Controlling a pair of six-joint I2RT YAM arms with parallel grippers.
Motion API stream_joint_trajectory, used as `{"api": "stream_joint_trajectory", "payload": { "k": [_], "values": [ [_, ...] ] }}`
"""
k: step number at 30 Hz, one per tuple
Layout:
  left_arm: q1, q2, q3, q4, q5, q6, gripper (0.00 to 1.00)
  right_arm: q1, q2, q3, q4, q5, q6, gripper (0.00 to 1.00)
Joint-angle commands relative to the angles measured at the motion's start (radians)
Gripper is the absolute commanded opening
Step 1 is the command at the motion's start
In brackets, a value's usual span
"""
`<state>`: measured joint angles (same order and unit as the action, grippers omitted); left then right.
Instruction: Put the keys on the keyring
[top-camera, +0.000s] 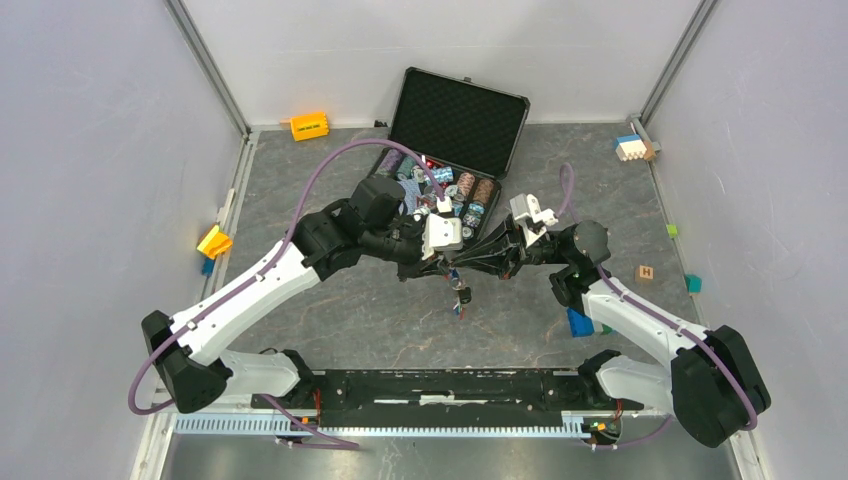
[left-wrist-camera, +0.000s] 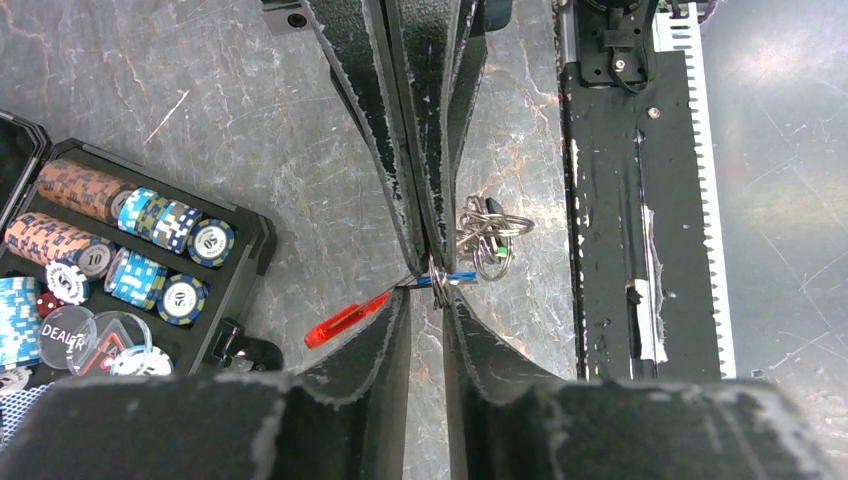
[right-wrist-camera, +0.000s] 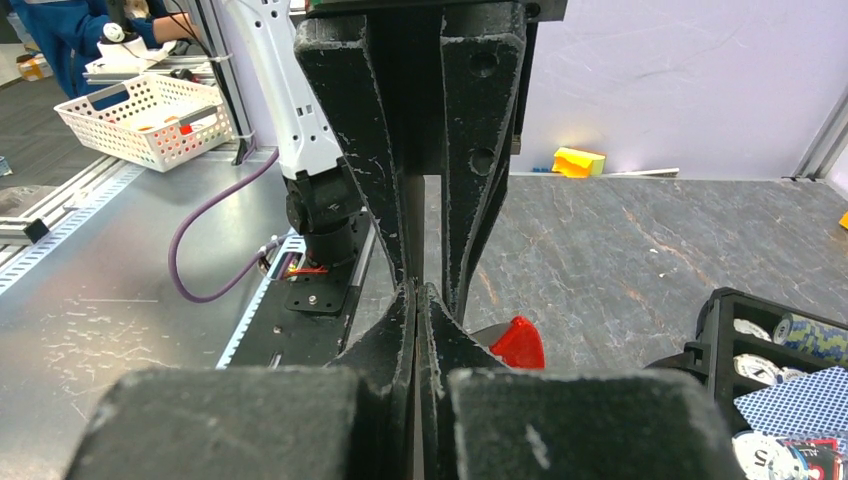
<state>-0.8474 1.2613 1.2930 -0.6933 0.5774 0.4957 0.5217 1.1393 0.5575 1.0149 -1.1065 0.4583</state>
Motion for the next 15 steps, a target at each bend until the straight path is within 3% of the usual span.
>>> {"api": "stream_joint_trajectory", "payload": {
  "k": [1,7,15],
  "values": [
    [0.001,-0.010,0.044,0.025,-0.017,0.034,0.29,0.004,-0.032,-0.001,0.027,0.007,-0.035,0.00],
    [0.002,-0.053,0.061,-0.020,-0.054,0.066,0.44,0.004,-0.033,0.003,-0.007,0.012,-0.063,0.00],
    [0.001,-0.064,0.054,-0.021,0.026,0.052,0.48,0.004,-0.027,0.009,-0.017,0.016,-0.068,0.00]
  ]
}}
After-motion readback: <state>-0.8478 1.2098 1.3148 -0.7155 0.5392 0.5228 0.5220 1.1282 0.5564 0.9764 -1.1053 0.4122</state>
